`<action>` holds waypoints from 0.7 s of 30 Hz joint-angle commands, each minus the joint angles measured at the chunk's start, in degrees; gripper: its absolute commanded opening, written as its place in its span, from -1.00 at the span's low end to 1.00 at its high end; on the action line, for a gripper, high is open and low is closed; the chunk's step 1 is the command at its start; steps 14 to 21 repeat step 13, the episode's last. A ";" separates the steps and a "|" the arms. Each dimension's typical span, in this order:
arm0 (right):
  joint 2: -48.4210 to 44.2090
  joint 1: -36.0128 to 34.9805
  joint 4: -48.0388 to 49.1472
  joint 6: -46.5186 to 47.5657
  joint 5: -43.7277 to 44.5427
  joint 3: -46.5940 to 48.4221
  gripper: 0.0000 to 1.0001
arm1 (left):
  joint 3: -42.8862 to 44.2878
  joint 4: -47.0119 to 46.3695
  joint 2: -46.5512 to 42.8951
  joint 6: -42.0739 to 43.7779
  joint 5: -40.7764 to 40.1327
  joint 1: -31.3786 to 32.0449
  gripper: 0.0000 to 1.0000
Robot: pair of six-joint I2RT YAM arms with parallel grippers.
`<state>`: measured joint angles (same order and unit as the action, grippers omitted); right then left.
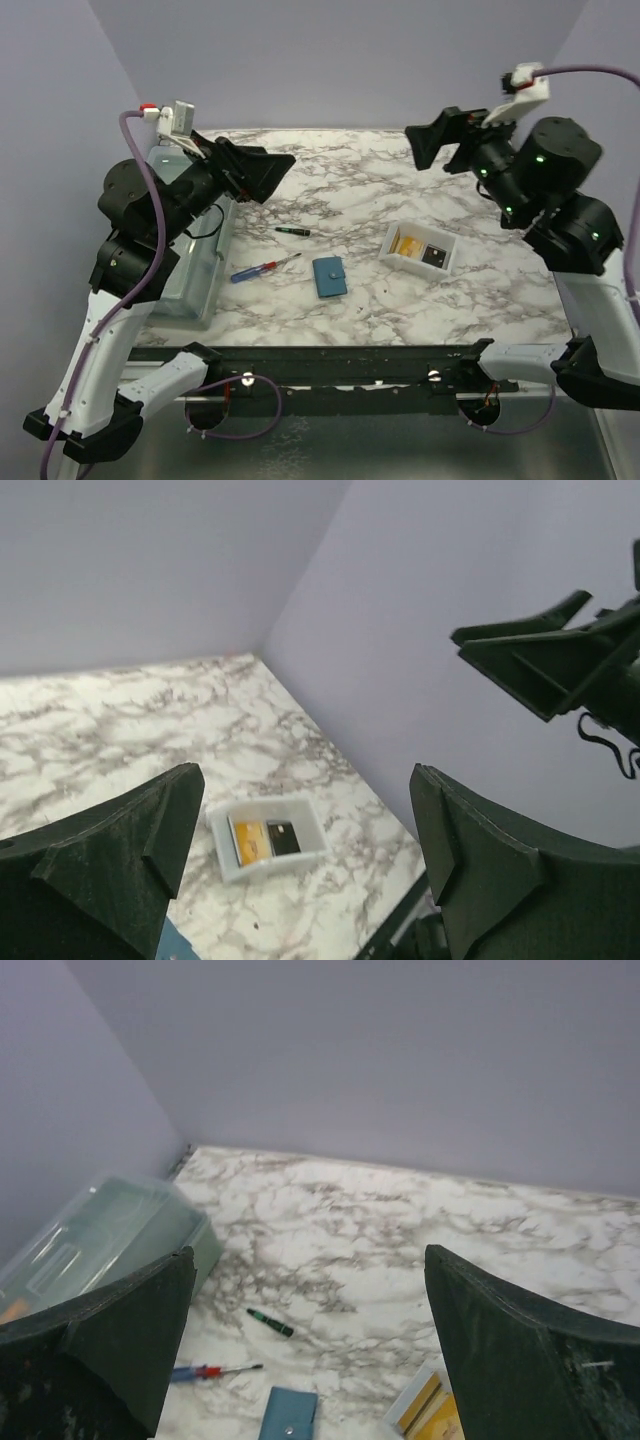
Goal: Put the credit cards into the card holder
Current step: Reset both arms
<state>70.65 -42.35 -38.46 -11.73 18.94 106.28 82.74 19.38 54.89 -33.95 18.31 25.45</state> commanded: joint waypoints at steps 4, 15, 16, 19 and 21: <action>-4.33 0.12 -0.42 10.10 11.46 3.36 0.99 | 5.23 1.02 -1.72 7.07 -8.63 -0.30 0.92; -9.23 0.14 2.19 8.11 12.16 1.07 0.99 | 5.72 1.37 -3.30 6.96 -11.30 -0.31 0.98; -9.23 0.14 2.19 8.11 12.16 1.07 0.99 | 5.72 1.37 -3.30 6.96 -11.30 -0.31 0.98; -9.23 0.14 2.19 8.11 12.16 1.07 0.99 | 5.72 1.37 -3.30 6.96 -11.30 -0.31 0.98; -9.23 0.14 2.19 8.11 12.16 1.07 0.99 | 5.72 1.37 -3.30 6.96 -11.30 -0.31 0.98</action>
